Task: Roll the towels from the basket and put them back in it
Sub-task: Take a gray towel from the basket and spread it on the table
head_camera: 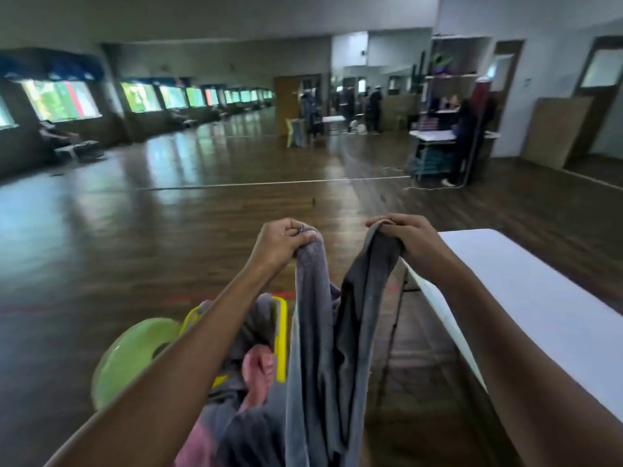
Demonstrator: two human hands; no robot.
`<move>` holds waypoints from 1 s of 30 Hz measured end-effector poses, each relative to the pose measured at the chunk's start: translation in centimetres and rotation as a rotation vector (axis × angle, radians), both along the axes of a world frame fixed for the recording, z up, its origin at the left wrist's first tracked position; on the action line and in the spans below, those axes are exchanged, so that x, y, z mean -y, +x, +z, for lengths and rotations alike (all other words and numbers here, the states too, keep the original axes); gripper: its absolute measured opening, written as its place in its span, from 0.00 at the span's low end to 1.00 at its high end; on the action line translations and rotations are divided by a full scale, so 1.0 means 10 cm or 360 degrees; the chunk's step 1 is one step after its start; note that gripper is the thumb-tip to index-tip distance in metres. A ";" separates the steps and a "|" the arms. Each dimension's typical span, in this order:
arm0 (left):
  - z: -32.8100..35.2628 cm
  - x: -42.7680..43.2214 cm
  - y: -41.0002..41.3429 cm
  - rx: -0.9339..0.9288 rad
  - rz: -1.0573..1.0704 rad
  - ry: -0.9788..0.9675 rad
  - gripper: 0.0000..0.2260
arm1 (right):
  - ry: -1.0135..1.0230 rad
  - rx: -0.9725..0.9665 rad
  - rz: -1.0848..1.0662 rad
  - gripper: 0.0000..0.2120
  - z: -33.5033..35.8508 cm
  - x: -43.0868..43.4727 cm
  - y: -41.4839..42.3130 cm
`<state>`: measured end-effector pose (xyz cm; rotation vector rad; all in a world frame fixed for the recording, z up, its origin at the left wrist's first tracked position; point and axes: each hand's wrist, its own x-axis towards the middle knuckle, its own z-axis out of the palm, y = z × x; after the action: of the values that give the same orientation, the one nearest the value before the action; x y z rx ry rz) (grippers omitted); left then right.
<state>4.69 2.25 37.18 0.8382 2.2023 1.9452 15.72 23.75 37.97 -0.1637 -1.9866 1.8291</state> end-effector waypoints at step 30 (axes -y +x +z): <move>0.52 -5.55 -5.33 0.0094 -0.0016 -0.0108 0.08 | 0.0794 0.0210 -0.0781 0.12 0.45 -5.32 -5.23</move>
<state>-48.63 57.71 42.40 0.7710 2.2126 1.8548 -36.53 76.92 42.45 -0.5686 -2.1789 1.0147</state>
